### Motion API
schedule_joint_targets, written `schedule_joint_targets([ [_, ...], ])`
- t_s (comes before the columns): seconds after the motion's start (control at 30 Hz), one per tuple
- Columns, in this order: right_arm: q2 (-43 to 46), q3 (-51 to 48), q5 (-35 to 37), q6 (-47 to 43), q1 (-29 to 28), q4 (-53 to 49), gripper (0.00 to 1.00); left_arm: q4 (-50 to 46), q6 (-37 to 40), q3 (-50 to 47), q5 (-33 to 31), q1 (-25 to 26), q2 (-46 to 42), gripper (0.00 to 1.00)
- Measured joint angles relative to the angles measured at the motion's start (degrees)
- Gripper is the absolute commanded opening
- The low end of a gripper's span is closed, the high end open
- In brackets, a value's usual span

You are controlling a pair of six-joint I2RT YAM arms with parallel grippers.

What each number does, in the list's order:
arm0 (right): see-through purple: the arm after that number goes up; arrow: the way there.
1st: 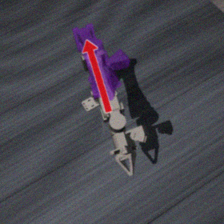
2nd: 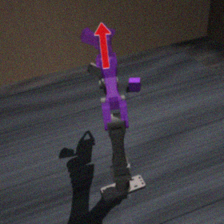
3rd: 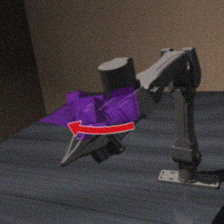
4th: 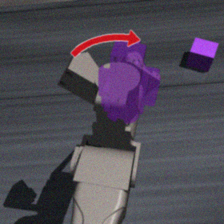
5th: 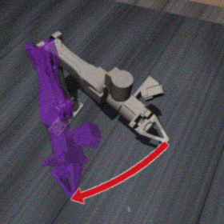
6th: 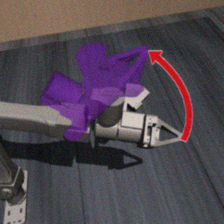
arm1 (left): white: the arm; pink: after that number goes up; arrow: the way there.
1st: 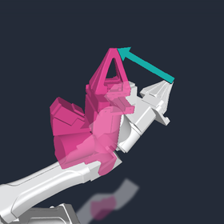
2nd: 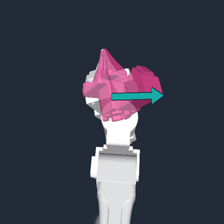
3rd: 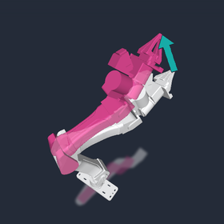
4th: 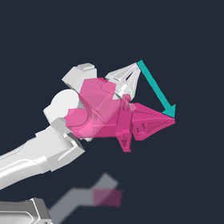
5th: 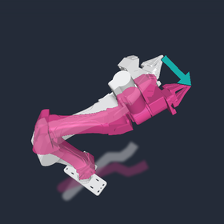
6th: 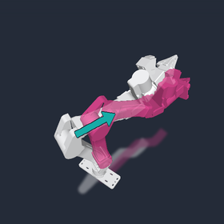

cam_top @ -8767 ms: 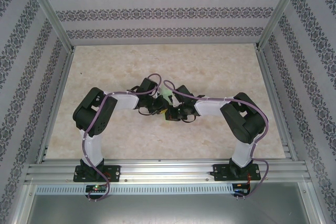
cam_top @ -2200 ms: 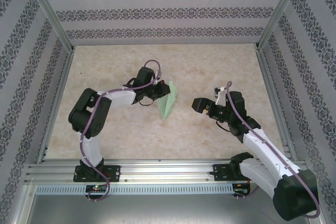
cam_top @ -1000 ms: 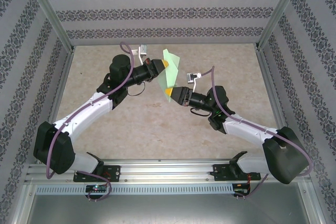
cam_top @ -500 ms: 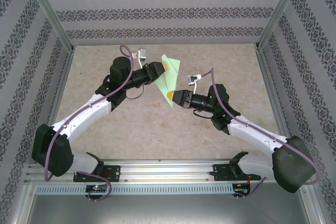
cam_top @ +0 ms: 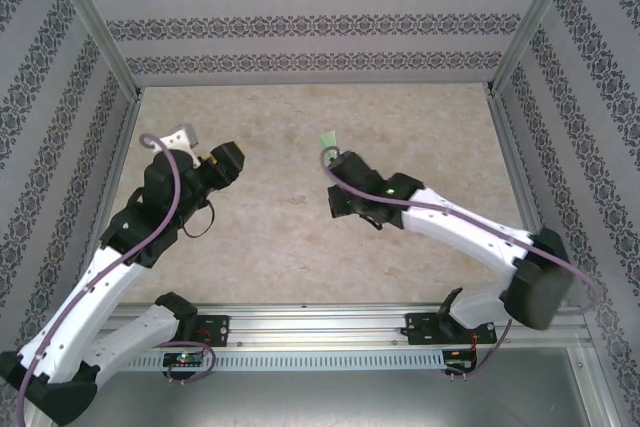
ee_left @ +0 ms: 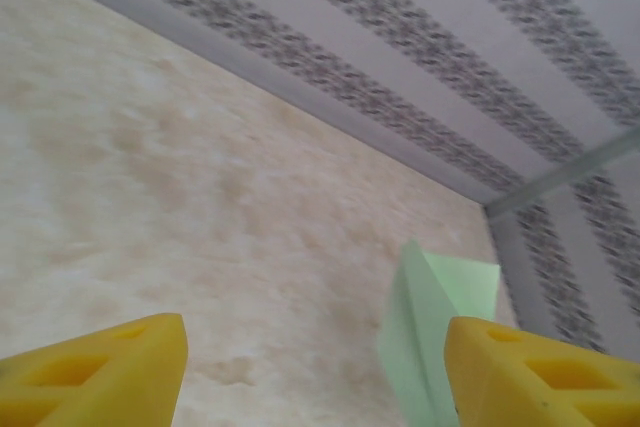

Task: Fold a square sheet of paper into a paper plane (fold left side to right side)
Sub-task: Turn over the paper at the center of the table.

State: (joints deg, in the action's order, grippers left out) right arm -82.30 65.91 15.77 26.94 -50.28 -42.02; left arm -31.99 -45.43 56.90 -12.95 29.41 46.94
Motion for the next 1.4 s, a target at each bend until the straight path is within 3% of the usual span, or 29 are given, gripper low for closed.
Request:
schedule_joint_targets([
  [0.13,-13.6,9.0,15.3,0.3,-5.3,-14.5,0.08,-5.7,-0.1,-3.7,-7.4,0.0,-5.8,0.75],
  [0.33,-32.1,19.9,28.5,0.3,-9.4,-28.2,0.08,-9.9,-0.2,-4.5,-13.5,0.0,-10.7,0.79],
  [0.53,-42.9,24.4,31.0,-1.1,-10.9,-31.8,0.11,-10.6,-0.3,-4.7,-14.9,0.0,-10.9,0.80],
  [0.77,-46.1,25.3,27.9,-3.5,-12.2,-31.6,0.42,-10.6,-0.3,-4.8,-14.6,0.0,-9.9,0.84],
  [0.97,-39.3,20.0,16.3,-6.5,-14.2,-24.1,0.64,-10.5,-0.2,-4.8,-11.8,0.0,-6.6,0.86],
  [1.13,-22.2,12.3,6.5,-7.4,-13.9,-17.7,0.71,-5.9,-0.3,-5.7,-4.5,-0.8,0.5,0.86],
  [1.27,-8.8,6.1,0.2,-7.4,-9.8,-11.9,0.73,1.5,-1.6,-7.9,3.8,-1.3,8.4,0.85],
  [1.4,2.3,-2.6,-7.4,-7.3,-2.1,-4.3,0.77,11.1,-4.2,-11.5,13.1,-1.3,16.9,0.82],
])
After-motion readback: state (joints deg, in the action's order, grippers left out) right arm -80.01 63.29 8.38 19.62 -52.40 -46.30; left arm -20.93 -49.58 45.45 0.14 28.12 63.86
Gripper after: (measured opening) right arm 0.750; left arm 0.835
